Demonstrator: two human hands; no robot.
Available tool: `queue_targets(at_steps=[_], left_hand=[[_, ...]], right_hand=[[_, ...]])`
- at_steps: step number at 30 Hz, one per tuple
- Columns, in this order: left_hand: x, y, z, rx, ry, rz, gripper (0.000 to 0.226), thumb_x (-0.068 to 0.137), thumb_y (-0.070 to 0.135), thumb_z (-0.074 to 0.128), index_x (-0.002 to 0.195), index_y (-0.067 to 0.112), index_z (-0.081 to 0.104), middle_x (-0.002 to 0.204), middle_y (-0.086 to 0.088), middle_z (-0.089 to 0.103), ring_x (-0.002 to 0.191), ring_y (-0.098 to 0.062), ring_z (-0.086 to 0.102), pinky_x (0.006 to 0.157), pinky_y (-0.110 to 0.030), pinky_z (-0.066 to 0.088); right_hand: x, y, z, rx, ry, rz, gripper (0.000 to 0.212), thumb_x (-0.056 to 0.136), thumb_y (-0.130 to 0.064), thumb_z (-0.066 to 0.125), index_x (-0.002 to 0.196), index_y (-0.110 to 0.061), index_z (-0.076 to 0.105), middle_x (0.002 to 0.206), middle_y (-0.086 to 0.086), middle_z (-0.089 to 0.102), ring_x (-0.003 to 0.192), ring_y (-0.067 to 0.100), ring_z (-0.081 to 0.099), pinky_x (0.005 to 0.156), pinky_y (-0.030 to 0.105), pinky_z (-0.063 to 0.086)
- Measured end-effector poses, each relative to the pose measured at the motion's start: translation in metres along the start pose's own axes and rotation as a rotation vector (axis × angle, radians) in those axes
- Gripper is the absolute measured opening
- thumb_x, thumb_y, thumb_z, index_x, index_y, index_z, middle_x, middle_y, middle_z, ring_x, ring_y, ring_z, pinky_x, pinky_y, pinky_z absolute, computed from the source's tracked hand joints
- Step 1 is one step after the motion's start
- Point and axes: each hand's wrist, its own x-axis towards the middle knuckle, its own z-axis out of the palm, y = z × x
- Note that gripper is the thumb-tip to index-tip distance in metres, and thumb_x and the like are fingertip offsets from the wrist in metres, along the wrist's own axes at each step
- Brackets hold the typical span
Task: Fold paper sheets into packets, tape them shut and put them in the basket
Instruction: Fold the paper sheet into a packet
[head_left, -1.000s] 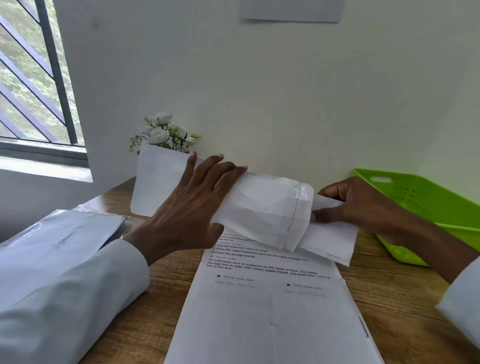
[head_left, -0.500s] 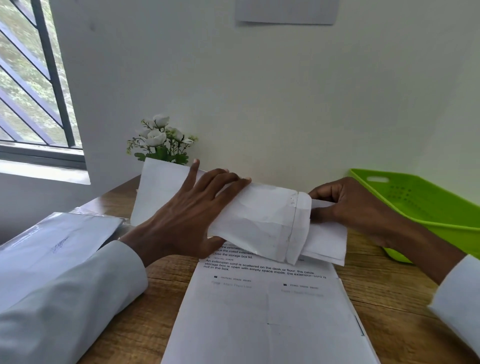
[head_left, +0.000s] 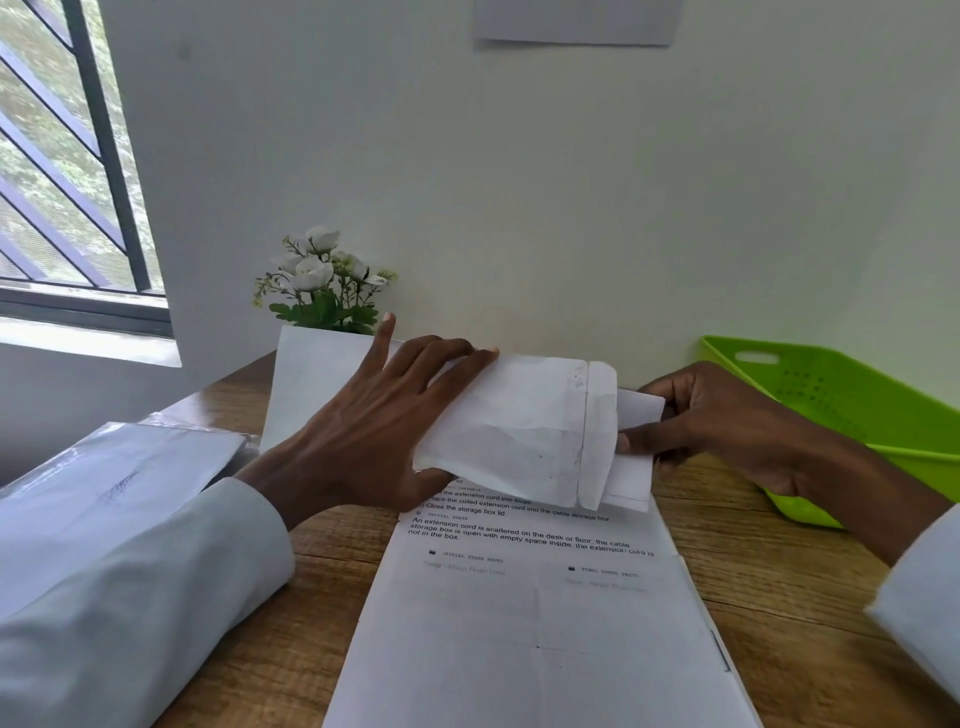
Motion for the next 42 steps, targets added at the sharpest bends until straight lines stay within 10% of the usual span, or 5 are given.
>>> queue_targets(at_steps=[20,33,42], left_hand=[[0.001,0.006,-0.002,-0.041,0.006,0.011,0.108,0.067,0.066,0.063,0.153,0.017,0.019,0.143,-0.004,0.034,0.134,-0.023,0.032,0.118,-0.060,0.005],[0.002,0.007,-0.003,-0.107,0.028,0.013,0.106,0.070,0.063,0.063,0.153,0.016,0.019,0.142,-0.005,0.034,0.135,-0.023,0.033,0.121,-0.050,0.003],[0.004,0.012,-0.005,-0.139,0.044,0.017,0.111,0.070,0.078,0.057,0.154,0.018,0.016,0.148,-0.002,0.030,0.140,-0.019,0.028,0.121,-0.053,0.004]], right_hand=[[0.013,0.006,0.040,0.191,0.175,-0.144,0.015,0.079,0.009,0.068,0.091,0.005,0.075,0.083,0.029,0.073,0.061,0.030,0.062,0.051,0.030,0.053],[0.010,0.002,0.049,0.253,0.167,-0.176,0.021,0.083,0.009,0.061,0.082,-0.004,0.077,0.041,0.000,0.053,0.036,0.010,0.034,0.042,0.020,0.028],[0.011,0.004,0.048,0.081,0.151,-0.146,0.034,0.083,0.010,0.059,0.072,-0.015,0.079,0.060,0.008,0.071,0.045,0.015,0.054,0.046,0.025,0.044]])
